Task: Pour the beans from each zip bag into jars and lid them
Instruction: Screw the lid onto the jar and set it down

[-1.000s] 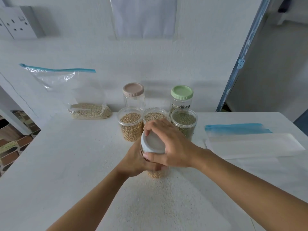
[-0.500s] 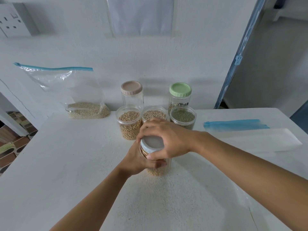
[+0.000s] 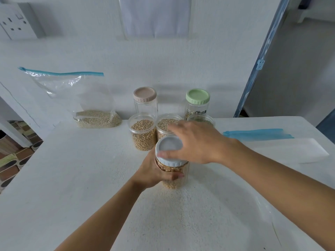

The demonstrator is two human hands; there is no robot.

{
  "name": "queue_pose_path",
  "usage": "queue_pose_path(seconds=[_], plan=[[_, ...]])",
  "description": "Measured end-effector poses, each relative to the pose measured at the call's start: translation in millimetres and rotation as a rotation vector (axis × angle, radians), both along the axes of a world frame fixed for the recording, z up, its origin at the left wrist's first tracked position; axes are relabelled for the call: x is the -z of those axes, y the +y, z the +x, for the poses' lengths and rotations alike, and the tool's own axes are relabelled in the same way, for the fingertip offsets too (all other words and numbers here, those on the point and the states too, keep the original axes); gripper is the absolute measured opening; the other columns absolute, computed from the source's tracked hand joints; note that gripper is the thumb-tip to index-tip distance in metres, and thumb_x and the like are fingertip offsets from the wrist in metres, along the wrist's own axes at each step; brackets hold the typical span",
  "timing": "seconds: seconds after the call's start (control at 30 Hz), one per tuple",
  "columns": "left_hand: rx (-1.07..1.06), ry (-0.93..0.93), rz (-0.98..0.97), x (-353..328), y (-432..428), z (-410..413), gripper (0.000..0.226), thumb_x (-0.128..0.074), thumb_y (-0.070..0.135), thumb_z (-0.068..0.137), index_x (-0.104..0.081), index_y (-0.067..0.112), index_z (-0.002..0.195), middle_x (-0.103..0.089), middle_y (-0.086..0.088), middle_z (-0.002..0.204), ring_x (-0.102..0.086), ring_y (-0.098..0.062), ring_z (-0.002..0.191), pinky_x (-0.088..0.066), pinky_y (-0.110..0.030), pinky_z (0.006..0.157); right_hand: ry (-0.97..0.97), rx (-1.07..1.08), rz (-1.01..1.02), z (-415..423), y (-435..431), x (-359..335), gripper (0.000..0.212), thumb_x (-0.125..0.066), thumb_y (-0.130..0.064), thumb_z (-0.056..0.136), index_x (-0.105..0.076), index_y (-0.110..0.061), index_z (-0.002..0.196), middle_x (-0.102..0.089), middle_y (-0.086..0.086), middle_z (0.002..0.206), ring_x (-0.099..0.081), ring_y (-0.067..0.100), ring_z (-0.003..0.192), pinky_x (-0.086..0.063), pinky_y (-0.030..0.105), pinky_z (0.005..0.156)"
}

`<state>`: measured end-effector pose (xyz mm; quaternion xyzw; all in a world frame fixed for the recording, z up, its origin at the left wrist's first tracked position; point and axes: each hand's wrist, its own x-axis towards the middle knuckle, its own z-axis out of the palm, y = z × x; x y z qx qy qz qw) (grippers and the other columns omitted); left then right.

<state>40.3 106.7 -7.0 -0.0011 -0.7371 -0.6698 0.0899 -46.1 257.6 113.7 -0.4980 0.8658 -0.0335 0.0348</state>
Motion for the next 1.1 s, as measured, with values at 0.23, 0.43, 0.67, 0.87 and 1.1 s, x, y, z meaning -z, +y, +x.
queue_pose_path(seconds=[0.23,0.43,0.67,0.87,1.1], plan=[[-0.001,-0.028,-0.028,-6,3,3,0.074,-0.090,0.012,0.062,-0.054,0.020,0.127,-0.071,0.009,0.115,-0.067,-0.013,0.112,-0.053,-0.023,0.091,-0.157,-0.190,0.111,-2,-13,-7,0.065,-0.073,-0.057,0.080,-0.045,-0.049,0.138,-0.046,-0.006,0.118,-0.051,0.018,0.109,-0.049,0.037,0.090],[-0.014,-0.036,-0.050,-8,3,5,0.075,-0.090,0.017,0.061,-0.054,0.020,0.127,-0.071,0.007,0.116,-0.067,-0.015,0.113,-0.053,-0.024,0.091,-0.052,-0.162,0.197,2,-17,-12,0.074,-0.068,-0.068,0.081,-0.041,-0.041,0.144,-0.040,-0.006,0.109,-0.047,0.017,0.102,-0.043,0.035,0.082],[0.016,-0.093,-0.101,-7,-3,3,0.087,-0.094,0.011,0.059,-0.050,0.009,0.134,-0.069,0.007,0.116,-0.065,-0.014,0.114,-0.054,-0.024,0.091,-0.277,-0.338,0.218,-14,-19,-22,0.076,-0.088,-0.029,0.071,-0.052,-0.047,0.135,-0.046,-0.011,0.122,-0.045,0.013,0.118,-0.048,0.039,0.095],[0.072,-0.067,-0.114,-6,-2,0,0.080,-0.078,-0.025,0.067,-0.048,0.015,0.130,-0.069,0.021,0.114,-0.065,-0.005,0.113,-0.052,-0.019,0.091,-0.464,-0.403,0.213,-23,-18,-36,0.074,-0.089,-0.009,0.067,-0.059,-0.043,0.126,-0.044,-0.016,0.135,-0.041,0.011,0.128,-0.049,0.041,0.100],[0.033,-0.074,-0.078,-7,-2,3,0.085,-0.092,0.008,0.060,-0.048,0.019,0.132,-0.069,0.014,0.117,-0.065,-0.010,0.115,-0.053,-0.022,0.092,-0.212,-0.347,0.299,-12,-29,-36,0.074,-0.088,-0.039,0.073,-0.051,-0.046,0.136,-0.041,-0.021,0.106,-0.042,0.010,0.110,-0.044,0.033,0.084]])
